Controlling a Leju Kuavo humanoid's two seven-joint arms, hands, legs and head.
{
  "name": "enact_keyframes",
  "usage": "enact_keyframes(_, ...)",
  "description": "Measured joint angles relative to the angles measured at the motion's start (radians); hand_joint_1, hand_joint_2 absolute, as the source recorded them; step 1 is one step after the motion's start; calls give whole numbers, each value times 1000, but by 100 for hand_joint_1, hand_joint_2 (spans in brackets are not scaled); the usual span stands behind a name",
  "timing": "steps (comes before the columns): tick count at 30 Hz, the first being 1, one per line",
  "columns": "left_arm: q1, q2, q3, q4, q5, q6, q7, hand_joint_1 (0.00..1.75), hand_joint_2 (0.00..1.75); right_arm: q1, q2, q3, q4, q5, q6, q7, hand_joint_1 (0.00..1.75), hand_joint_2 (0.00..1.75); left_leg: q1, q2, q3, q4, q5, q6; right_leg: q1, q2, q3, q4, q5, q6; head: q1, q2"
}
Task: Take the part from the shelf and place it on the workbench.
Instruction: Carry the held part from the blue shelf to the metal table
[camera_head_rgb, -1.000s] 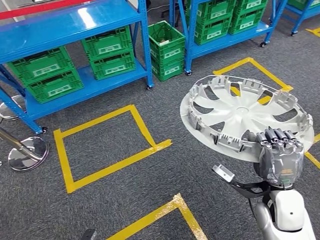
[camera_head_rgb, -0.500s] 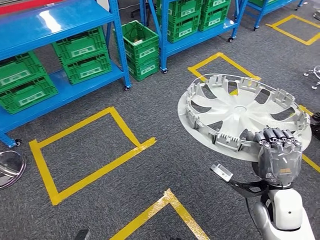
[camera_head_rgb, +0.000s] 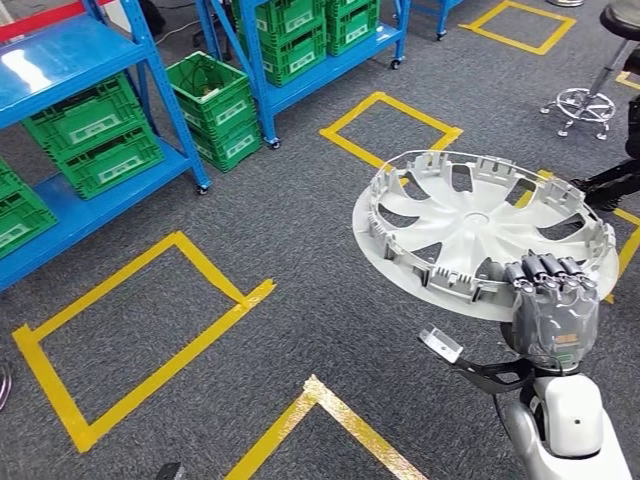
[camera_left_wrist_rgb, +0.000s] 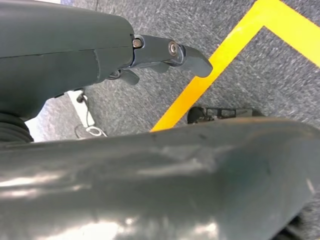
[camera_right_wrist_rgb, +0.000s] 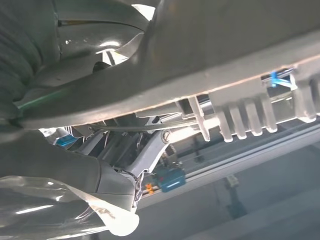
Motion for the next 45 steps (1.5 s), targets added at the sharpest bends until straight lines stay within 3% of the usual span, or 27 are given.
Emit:
enact_keyframes(2, 2, 0, 2, 0, 3, 0, 0, 0, 0, 2, 0, 3, 0, 0, 0, 0, 175, 175, 0, -8, 17, -43, 48, 7, 1, 27, 1, 1, 1, 0, 0, 0)
enact_keyframes(4, 2, 1, 5, 0, 4, 1, 1, 0, 0, 2, 0, 6, 0, 0, 0, 0, 175, 175, 1, -48, 76, -178, 122, 21, 2, 52, 2, 2, 2, 2, 1, 0)
enact_keyframes(5, 2, 2, 6, 0, 3, 1, 1, 0, 0, 1, 0, 9, 0, 0, 0, 0, 175, 175, 1, -70, 99, -231, 143, 26, 0, 64, 0, 3, 3, 5, 1, 0)
enact_keyframes(7, 2, 2, 7, 0, -2, 2, 1, 0, 0, -1, 0, 13, 0, 0, 0, 0, 175, 175, 1, -92, 117, -274, 146, 33, -5, 86, -11, 3, 9, 16, -1, 0)
enact_keyframes(8, 1, 2, 7, 0, -4, 3, 1, 0, 0, 0, 0, 14, 0, 0, 0, 0, 175, 175, 1, -83, 119, -283, 146, 33, -7, 97, -16, 3, 13, 22, -4, 0)
enact_keyframes(9, -1, 1, 7, 0, -6, 4, 1, 0, 0, 2, 0, 14, 0, 0, 0, 0, 175, 175, 3, -71, 121, -291, 147, 33, -7, 93, -23, 4, 13, 28, -6, 0)
enact_keyframes(11, -2, -1, 7, 0, -8, 5, 1, 0, 0, 2, 0, 17, 0, 0, 0, -1, 175, 175, 8, -47, 125, -305, 153, 35, -3, 43, -48, 42, -13, 37, 1, 0)
enact_keyframes(13, -1, -2, 7, 0, -9, 6, 1, 0, 0, -1, 0, 20, 0, 0, 0, -2, 175, 175, 8, -21, 126, -308, 154, 39, -4, -12, -103, 157, -73, 44, 9, 0)
enact_keyframes(15, 1, -2, 7, 0, -10, 6, 1, 0, 0, -2, 0, 22, 0, 0, 0, -1, 175, 175, 7, 7, 126, -308, 153, 39, -8, -24, -153, 267, -110, 53, 10, 0)
enact_keyframes(16, 2, -2, 7, 0, -10, 6, 1, 0, 0, -2, 0, 22, 0, 0, 0, -1, 175, 175, 7, 20, 126, -307, 152, 38, -11, -28, -154, 273, -103, 57, 10, 0)
enact_keyframes(17, 1, -2, 7, 0, -10, 7, 1, 0, 0, -1, 0, 22, 1, 0, 0, -1, 175, 175, 7, 33, 127, -307, 151, 36, -13, -33, -135, 239, -79, 59, 10, 0)
enact_keyframes(19, 0, -2, 7, 0, -10, 7, 1, 0, 0, -2, 0, 23, 1, 0, 0, -1, 175, 175, 6, 56, 129, -303, 145, 27, -13, -68, -56, 101, -23, 62, 11, 0)
enact_keyframes(21, -1, -1, 7, 0, -10, 7, 1, 0, 0, -3, 0, 24, 0, 0, 0, -1, 175, 175, 0, 73, 130, -296, 139, 16, -9, -94, -6, 14, -5, 53, 10, 0)
enact_keyframes(22, -1, 0, 7, 0, -10, 7, 1, 0, 0, -2, 0, 25, -1, 0, 0, -1, 175, 175, -2, 81, 131, -294, 138, 12, -5, -93, -3, 7, -9, 46, 10, 0)
enact_keyframes(24, -3, 0, 7, 0, -11, 7, 1, 0, 0, 0, 0, 25, -1, 0, 0, -1, 175, 175, 0, 91, 134, -293, 135, 4, -6, -71, -6, 6, -5, 31, 9, 0)
enact_keyframes(26, -5, 1, 7, 0, -11, 7, 1, 0, 0, 0, 0, 25, -2, 0, 0, -1, 175, 175, 5, 57, 123, -260, 105, -5, -8, -53, -7, 4, -2, 18, 7, 0)
enact_keyframes(28, -3, 1, 7, 0, -11, 7, 1, 0, 0, -1, 0, 25, -3, 0, 0, -1, 175, 175, 7, 10, 75, -145, 41, -8, -8, -33, -7, 3, 1, 8, 4, 0)
enact_keyframes(29, -2, 0, 7, 0, -11, 7, 1, 0, 0, -1, 0, 25, -3, 0, 0, -2, 175, 175, 7, 1, 42, -73, 10, -7, -7, -21, -8, 3, 1, 6, 3, 0)
enact_keyframes(31, 2, 0, 7, 0, -11, 7, 0, 0, 0, 0, 0, 26, -2, 0, 0, -2, 175, 175, 6, -3, 4, 4, -1, -2, -3, 5, -8, 4, 2, 4, 2, 0)
enact_keyframes(33, 3, 0, 7, 0, -11, 7, 0, 0, 0, 1, 0, 26, -2, 0, 0, -3, 175, 175, 4, -13, 32, -69, 62, 8, -1, 33, -6, 4, 3, 4, 2, 0)
enact_keyframes(35, 2, 3, 7, 0, -12, 7, 0, 0, 0, -1, 0, 26, -2, 0, 0, -5, 175, 175, 4, -59, 86, -200, 129, 23, -1, 58, -7, 5, 5, 7, 4, 0)
enact_keyframes(37, 2, 5, 7, 0, -12, 6, 1, 0, 0, -5, 0, 27, -1, 0, 0, -8, 175, 175, 5, -97, 113, -270, 145, 28, -5, 80, -16, 7, 10, 16, 1, 0)
enact_keyframes(39, 2, 5, 8, 0, -12, 5, 1, 0, 0, -7, 0, 28, 0, 0, 0, -11, 175, 175, 4, -86, 117, -288, 142, 25, -11, 102, -29, 5, 19, 30, -1, 0)
enact_keyframes(40, 1, 5, 8, 0, -11, 4, 1, 0, 0, -7, 0, 29, 1, 0, 0, -13, 175, 175, 5, -74, 119, -294, 145, 26, -11, 95, -36, 8, 18, 36, -1, 0)
enact_keyframes(42, -1, 6, 12, 0, -2, -1, 2, 0, 0, -10, 0, 32, 4, 0, 0, -16, 175, 175, 8, -49, 122, -305, 152, 30, -8, 43, -68, 61, -15, 44, 5, 0)
enact_keyframes(43, -1, 6, 17, 0, 7, -5, 4, 0, 0, -13, 0, 34, 5, 0, 0, -16, 175, 175, 8, -36, 123, -308, 154, 31, -8, 7, -96, 118, -45, 46, 8, 0)
enact_keyframes(45, 2, 6, 32, 0, 29, -17, 12, 0, 0, -18, 0, 38, 7, 0, 0, -15, 175, 175, 6, -8, 123, -307, 153, 33, -10, -22, -153, 240, -96, 53, 12, 0)
